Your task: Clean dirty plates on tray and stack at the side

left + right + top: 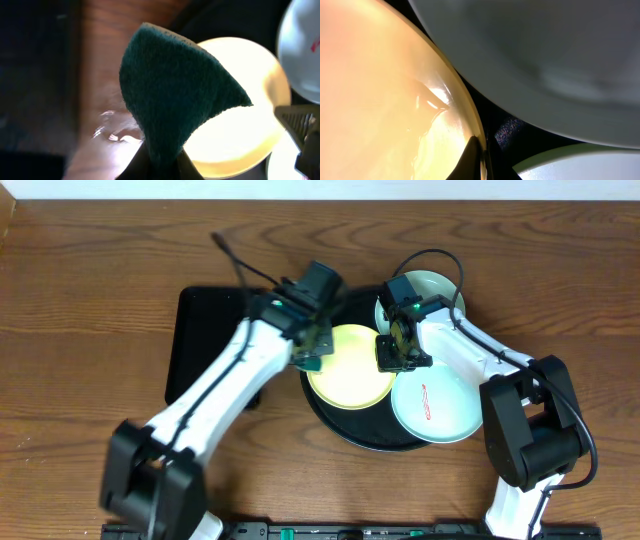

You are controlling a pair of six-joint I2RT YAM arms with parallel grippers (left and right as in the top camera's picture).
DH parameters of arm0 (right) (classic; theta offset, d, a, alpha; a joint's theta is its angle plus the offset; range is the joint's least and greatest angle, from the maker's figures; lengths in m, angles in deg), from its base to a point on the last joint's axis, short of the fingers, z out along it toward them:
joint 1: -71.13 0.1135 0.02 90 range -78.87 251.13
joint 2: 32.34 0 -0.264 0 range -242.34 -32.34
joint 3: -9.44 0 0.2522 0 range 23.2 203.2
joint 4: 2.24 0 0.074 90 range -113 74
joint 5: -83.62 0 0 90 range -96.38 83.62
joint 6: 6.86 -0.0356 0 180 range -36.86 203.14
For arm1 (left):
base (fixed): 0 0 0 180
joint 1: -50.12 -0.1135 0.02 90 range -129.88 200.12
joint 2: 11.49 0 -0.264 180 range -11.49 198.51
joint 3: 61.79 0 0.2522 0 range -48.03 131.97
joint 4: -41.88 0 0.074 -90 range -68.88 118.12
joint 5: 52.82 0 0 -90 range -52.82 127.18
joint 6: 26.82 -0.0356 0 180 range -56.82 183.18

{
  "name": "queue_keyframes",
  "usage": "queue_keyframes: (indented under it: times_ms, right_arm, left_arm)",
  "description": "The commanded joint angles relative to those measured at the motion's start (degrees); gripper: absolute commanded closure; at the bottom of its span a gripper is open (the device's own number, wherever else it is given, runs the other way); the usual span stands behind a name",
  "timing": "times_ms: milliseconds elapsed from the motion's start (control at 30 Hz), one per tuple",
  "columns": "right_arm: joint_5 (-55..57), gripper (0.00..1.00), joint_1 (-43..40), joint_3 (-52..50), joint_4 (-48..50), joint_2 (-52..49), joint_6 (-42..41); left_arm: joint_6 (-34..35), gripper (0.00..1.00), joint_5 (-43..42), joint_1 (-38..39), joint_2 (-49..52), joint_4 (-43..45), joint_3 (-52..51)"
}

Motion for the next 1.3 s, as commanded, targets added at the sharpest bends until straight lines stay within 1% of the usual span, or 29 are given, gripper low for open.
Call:
queue_keyframes:
  times_ms: [0, 100, 167, 267, 333, 400, 467, 500, 567, 633, 733, 800, 900, 967, 1100, 1200, 1267]
  right_arm:
    - [2.12, 0.99, 0.13, -0.74, -0.79, -0.7, 3.91]
    - [-1.81, 0.99, 0.13, -0.74, 0.42, -0.7, 8.28]
    - [-4.92, 0.99, 0.13, -0.74, 1.33, -0.7, 11.15]
    - [-7.8, 0.99, 0.11, -0.68, 1.86, -0.7, 12.48]
    - [-7.76, 0.99, 0.11, -0.68, 1.79, -0.7, 12.11]
    - [-7.58, 0.99, 0.11, -0.68, 1.7, -0.7, 12.07]
    - [-7.58, 0.99, 0.11, -0.68, 1.66, -0.7, 12.07]
    - [-7.56, 0.99, 0.11, -0.68, 1.62, -0.7, 12.07]
    - [-7.56, 0.99, 0.13, -0.68, 1.44, -0.7, 12.07]
    - [-7.58, 0.99, 0.17, -0.68, 1.38, -0.7, 12.04]
    - [-7.58, 0.99, 0.17, -0.68, 1.33, -0.7, 12.04]
    - [-7.58, 0.99, 0.17, -0.68, 1.09, -0.7, 12.02]
    - [-7.58, 0.99, 0.17, -0.68, 0.66, -0.7, 11.96]
    - [-7.58, 0.99, 0.17, -0.68, 0.44, -0.7, 11.52]
    - [-7.58, 0.99, 0.17, -0.68, 0.52, -0.7, 11.39]
    - [-7.58, 0.99, 0.17, -0.68, 0.5, -0.7, 11.39]
    - [-7.58, 0.99, 0.17, -0.68, 0.5, -0.7, 11.34]
  left_arm:
    - [-4.44, 0.93, -0.24, -6.05, -3.13, -3.32, 1.27]
    - [-8.02, 0.92, -0.24, -11.67, -3.32, -6.12, 0.63]
    - [-9.14, 0.93, -0.26, -15.08, -2.95, -6.19, -1.29]
    - [-9.6, 0.92, -0.31, -20.41, -2.29, -3.34, -6.54]
    - [-10.95, 0.92, -0.33, -22.29, -2.29, -1.33, -8.48]
    - [-13.9, 0.93, -2.56, -23.23, -2.29, -0.42, -8.76]
    - [-18.08, 0.93, -8.41, -23.08, -2.47, 1.36, -8.76]
    - [-20.0, 0.93, -12.68, -22.6, -2.54, 2.51, -8.76]
    - [-21.46, 0.92, -20.02, -20.83, -2.54, 4.9, -8.76]
    - [-21.42, 0.93, -23.93, -18.34, -2.54, 7.1, -8.76]
    - [-20.22, 0.92, -24.46, -12.39, -2.36, 10.84, -8.87]
    - [-17.7, 0.92, -24.28, -8.74, -1.9, 13.66, -9.38]
    - [-11.69, 0.92, -20.7, -4.2, 0.04, 17.29, -10.43]
    - [-8.61, 0.92, -20.7, -2.36, 2.21, 19.63, -10.97]
    - [-4.59, 0.92, -21.79, 0.28, 8.04, 22.58, -11.02]
    - [-4.07, 0.92, -26.27, 1.75, 12.7, 24.81, -11.02]
    - [-3.67, 0.92, -27.12, 2.34, 15.19, 25.42, -11.02]
